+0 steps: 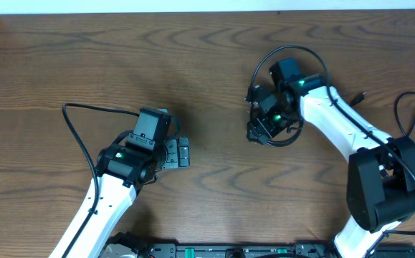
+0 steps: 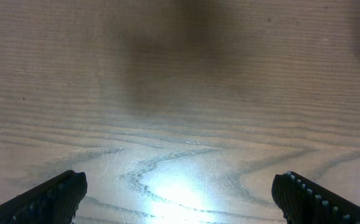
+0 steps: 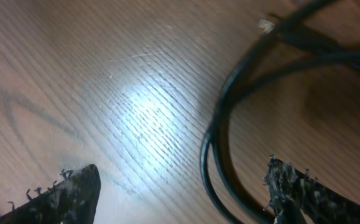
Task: Untangle cables
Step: 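Grasp the coiled black cable with the right gripper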
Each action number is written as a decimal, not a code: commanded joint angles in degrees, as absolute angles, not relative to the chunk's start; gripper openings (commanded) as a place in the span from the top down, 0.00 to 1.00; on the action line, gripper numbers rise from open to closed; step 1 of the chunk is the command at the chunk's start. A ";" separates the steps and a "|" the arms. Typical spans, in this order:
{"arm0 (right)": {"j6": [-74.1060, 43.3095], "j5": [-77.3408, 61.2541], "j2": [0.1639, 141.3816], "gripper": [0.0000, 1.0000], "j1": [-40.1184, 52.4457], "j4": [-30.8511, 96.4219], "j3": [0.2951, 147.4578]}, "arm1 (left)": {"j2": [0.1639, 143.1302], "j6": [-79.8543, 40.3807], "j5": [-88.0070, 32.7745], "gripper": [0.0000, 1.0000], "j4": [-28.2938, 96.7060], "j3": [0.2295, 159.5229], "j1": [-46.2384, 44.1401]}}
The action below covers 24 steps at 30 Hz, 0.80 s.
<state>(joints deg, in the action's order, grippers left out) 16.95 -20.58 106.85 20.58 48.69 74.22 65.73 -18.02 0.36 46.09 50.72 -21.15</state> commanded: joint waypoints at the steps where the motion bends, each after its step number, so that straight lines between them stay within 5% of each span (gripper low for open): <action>1: 16.75 -20.14 106.41 0.16 21.85 46.44 72.53 | 65.25 -18.28 1.10 0.00 46.22 51.88 -20.91; 3: 16.73 -18.70 106.41 0.08 22.15 44.38 71.44 | 65.25 -18.28 1.10 0.00 46.22 51.88 -20.91; 10: 16.78 -16.60 106.41 0.19 22.20 37.80 67.09 | 65.25 -18.28 1.10 0.00 46.22 51.88 -20.91; 18: 17.89 -16.60 106.41 0.18 22.20 31.88 62.65 | 65.25 -18.28 1.10 0.00 46.22 51.88 -20.91; 24: 17.87 -16.62 106.41 0.40 22.20 25.26 58.37 | 65.25 -18.28 1.10 0.01 46.24 51.88 -20.91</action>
